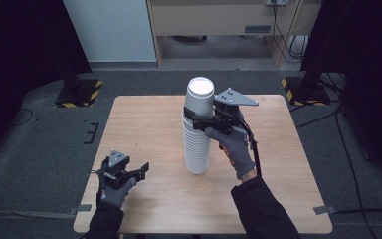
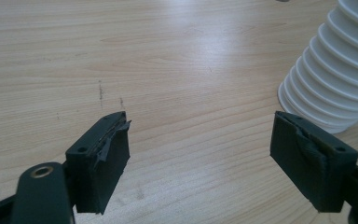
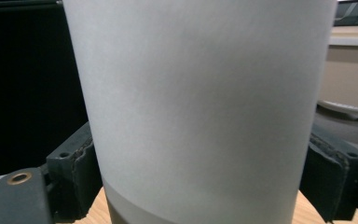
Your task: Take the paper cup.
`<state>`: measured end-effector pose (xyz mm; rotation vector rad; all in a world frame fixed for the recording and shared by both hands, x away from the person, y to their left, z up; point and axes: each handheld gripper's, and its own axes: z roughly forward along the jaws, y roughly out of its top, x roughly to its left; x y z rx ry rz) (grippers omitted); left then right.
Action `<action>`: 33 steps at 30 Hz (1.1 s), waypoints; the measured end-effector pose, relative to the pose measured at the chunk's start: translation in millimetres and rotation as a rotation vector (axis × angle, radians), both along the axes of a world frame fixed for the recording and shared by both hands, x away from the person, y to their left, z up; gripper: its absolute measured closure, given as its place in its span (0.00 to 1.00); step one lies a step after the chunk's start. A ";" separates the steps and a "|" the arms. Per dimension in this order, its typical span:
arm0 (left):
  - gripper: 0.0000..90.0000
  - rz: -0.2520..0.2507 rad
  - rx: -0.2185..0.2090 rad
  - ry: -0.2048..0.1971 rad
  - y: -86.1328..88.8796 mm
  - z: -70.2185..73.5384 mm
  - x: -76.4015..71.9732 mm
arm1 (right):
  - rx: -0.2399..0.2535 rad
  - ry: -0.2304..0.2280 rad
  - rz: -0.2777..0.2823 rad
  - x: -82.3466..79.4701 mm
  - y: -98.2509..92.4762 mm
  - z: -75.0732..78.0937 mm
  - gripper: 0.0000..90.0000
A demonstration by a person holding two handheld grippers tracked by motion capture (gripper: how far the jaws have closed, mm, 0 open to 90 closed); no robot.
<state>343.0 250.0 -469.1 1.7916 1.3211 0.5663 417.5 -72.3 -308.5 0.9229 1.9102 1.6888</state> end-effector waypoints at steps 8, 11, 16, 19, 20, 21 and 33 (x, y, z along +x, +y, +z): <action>0.20 -0.003 0.000 -0.002 -0.4 0.5 -0.3 | 0.015 -0.020 0.009 -2.1 -1.5 14.9 0.15; 0.20 -0.002 0.000 -0.004 -0.4 0.6 -0.4 | 0.038 -0.036 0.016 -3.9 -4.3 25.6 0.16; 0.20 -0.005 0.000 -0.005 -0.9 0.6 -0.6 | 0.068 -0.039 0.016 -5.0 -8.8 33.5 0.16; 0.20 -0.007 -0.003 -0.003 -1.0 0.5 -0.5 | 0.107 -0.045 0.016 -5.9 -14.1 40.2 0.16; 0.20 -0.007 -0.002 -0.003 -1.1 0.5 -0.6 | 0.118 -0.043 0.018 -6.0 -15.8 41.8 0.16; 0.20 -0.008 -0.003 -0.003 -1.0 0.5 -0.6 | 0.126 -0.044 0.018 -6.0 -17.5 43.4 0.16; 0.21 -0.008 0.000 -0.005 -1.4 0.4 -0.7 | 0.174 -0.068 0.021 -11.8 -29.9 59.0 0.16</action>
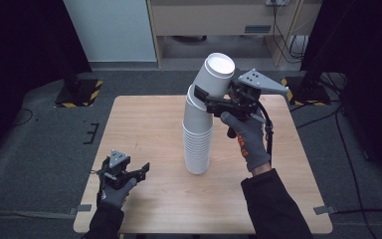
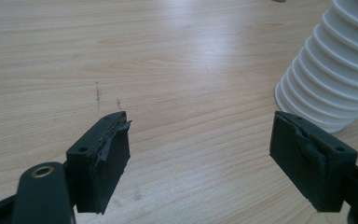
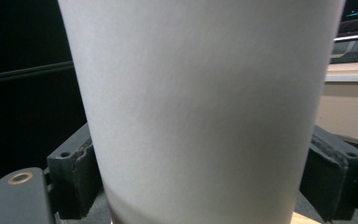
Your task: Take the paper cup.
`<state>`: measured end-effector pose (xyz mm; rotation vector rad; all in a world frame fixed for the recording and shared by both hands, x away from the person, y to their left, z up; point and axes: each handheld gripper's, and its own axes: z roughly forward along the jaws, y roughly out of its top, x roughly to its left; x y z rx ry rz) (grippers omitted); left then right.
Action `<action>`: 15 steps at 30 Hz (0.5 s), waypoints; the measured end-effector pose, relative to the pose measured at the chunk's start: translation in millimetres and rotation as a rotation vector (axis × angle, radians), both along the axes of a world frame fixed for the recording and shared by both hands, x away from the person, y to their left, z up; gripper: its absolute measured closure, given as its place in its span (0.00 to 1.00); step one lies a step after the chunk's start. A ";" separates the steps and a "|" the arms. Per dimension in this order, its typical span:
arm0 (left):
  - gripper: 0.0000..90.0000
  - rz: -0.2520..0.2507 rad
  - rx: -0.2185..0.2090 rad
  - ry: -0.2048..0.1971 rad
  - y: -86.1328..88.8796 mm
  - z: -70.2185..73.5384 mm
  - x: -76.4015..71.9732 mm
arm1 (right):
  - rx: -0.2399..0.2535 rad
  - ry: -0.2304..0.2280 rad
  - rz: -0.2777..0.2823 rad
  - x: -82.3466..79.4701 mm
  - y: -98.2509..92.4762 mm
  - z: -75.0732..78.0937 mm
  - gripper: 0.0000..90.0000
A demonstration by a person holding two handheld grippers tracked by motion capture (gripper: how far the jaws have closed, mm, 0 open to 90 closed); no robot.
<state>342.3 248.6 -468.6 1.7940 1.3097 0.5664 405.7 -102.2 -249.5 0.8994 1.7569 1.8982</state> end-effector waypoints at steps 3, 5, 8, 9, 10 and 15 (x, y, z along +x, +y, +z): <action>0.21 0.000 -0.001 0.000 0.1 0.0 0.1 | 0.013 -0.010 0.006 -1.9 -3.1 3.7 0.16; 0.21 0.000 -0.004 -0.003 -0.1 0.2 -0.2 | 0.013 -0.015 -0.001 -2.7 -5.8 5.3 0.16; 0.21 -0.001 -0.004 -0.006 -0.4 0.4 -0.4 | 0.016 -0.014 -0.010 -4.0 -11.0 6.1 0.16; 0.21 -0.001 -0.004 -0.006 -0.4 0.4 -0.4 | 0.016 -0.014 -0.014 -4.3 -12.9 5.6 0.16; 0.21 -0.001 -0.004 -0.008 -0.4 0.6 -0.5 | 0.014 -0.009 -0.018 -4.6 -15.0 4.8 0.16; 0.21 -0.002 -0.004 -0.010 -0.8 0.7 -0.8 | 0.021 -0.006 -0.037 -8.1 -27.9 2.1 0.16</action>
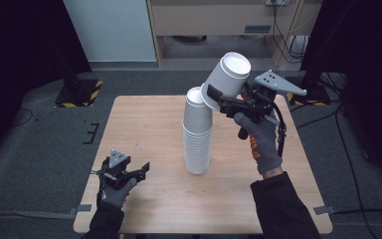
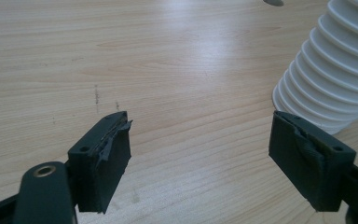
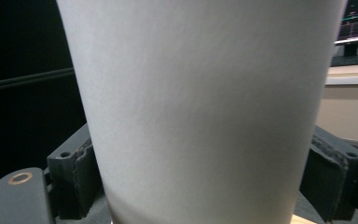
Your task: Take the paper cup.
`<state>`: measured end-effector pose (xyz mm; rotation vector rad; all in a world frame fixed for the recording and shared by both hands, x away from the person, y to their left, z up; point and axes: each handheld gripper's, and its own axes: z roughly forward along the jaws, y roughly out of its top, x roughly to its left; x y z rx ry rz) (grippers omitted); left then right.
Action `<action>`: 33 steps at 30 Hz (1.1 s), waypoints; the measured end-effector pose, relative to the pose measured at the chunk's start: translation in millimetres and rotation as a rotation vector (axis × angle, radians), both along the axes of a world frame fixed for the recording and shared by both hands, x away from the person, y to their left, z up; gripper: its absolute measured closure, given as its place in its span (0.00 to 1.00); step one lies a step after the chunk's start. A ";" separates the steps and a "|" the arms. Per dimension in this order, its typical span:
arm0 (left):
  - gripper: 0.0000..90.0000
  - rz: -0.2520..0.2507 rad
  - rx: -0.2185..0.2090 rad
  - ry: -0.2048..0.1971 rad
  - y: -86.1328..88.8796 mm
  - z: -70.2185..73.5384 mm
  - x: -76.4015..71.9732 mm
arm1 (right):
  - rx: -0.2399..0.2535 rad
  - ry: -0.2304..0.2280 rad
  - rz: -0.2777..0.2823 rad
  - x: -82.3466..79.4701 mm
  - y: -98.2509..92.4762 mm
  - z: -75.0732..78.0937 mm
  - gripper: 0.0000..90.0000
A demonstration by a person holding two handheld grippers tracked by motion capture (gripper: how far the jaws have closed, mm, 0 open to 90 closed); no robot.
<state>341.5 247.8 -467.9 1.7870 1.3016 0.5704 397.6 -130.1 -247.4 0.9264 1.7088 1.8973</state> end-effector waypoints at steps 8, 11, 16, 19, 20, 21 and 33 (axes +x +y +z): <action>0.21 -0.006 -0.007 -0.001 -1.6 0.4 -1.1 | 0.003 0.014 -0.038 -6.6 -24.5 -6.9 0.16; 0.21 -0.007 -0.008 0.001 -2.3 0.1 -1.1 | 0.007 0.020 -0.050 -9.9 -34.0 -9.4 0.16; 0.21 -0.015 -0.020 -0.006 -5.1 1.8 -2.4 | 0.008 0.024 -0.065 -15.4 -45.7 -13.7 0.16; 0.21 -0.021 -0.015 -0.008 -7.6 2.1 -3.1 | 0.010 0.034 -0.078 -19.7 -55.2 -20.6 0.16; 0.21 -0.022 -0.015 -0.008 -8.2 2.1 -3.1 | 0.016 0.042 -0.080 -21.0 -58.0 -23.5 0.16; 0.21 -0.022 -0.016 -0.010 -8.8 2.1 -3.2 | 0.021 0.044 -0.082 -21.7 -60.0 -25.9 0.16; 0.22 -0.028 -0.012 -0.013 -11.5 2.2 -3.8 | 0.025 0.096 -0.104 -30.0 -80.1 -56.2 0.16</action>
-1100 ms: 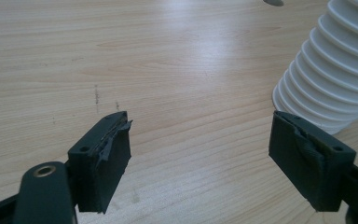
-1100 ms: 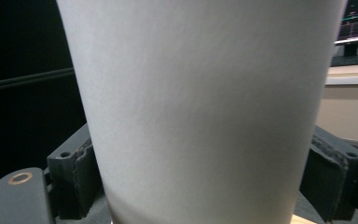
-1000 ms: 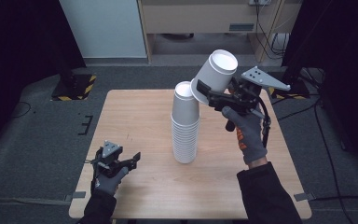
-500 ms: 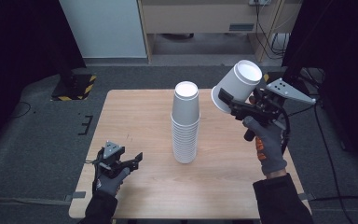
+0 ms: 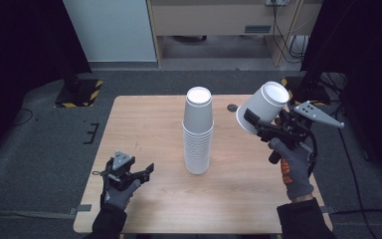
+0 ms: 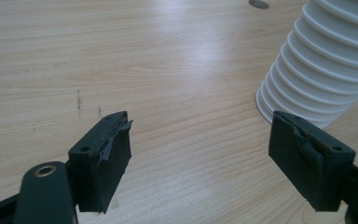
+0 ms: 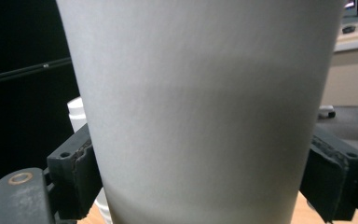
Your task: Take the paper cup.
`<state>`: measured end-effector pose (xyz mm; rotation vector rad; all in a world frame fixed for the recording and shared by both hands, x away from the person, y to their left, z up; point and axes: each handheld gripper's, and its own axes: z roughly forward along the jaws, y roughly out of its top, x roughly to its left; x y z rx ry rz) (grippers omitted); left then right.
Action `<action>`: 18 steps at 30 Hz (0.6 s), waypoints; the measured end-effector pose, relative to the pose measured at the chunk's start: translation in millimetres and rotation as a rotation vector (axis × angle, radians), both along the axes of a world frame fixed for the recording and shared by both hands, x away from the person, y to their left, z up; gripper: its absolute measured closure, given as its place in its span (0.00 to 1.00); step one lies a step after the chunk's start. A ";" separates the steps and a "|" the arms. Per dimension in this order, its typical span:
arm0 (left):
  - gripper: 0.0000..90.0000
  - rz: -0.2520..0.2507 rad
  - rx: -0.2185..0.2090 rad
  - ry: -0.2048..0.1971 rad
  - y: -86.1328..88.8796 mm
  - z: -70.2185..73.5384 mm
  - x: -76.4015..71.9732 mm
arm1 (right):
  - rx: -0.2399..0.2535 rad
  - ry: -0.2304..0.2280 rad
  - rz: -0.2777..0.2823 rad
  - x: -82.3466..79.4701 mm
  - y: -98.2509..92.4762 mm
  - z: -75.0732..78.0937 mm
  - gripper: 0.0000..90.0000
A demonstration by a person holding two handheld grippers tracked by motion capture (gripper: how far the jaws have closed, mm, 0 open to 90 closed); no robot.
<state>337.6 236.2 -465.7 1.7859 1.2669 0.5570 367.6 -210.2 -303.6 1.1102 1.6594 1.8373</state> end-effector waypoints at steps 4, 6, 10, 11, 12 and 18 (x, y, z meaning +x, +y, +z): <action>0.22 0.001 -0.005 -0.003 -0.3 0.3 -0.1 | 0.001 0.018 -0.005 -2.0 -4.5 -10.0 0.16; 0.22 0.000 -0.005 -0.003 -0.4 0.4 -0.1 | 0.001 0.020 -0.009 -2.6 -5.6 -12.2 0.15; 0.22 -0.001 -0.004 -0.010 -0.7 0.0 -0.4 | 0.005 0.039 -0.013 -5.2 -10.3 -23.3 0.16; 0.22 -0.001 -0.004 -0.010 -0.7 0.0 -0.4 | 0.005 0.039 -0.013 -5.2 -10.3 -23.3 0.16; 0.22 -0.001 -0.004 -0.010 -0.8 -0.2 -0.3 | 0.007 0.043 -0.013 -5.8 -11.1 -26.0 0.15; 0.22 -0.005 -0.002 -0.017 -1.6 0.5 -1.1 | 0.015 0.073 -0.018 -9.4 -16.1 -44.8 0.15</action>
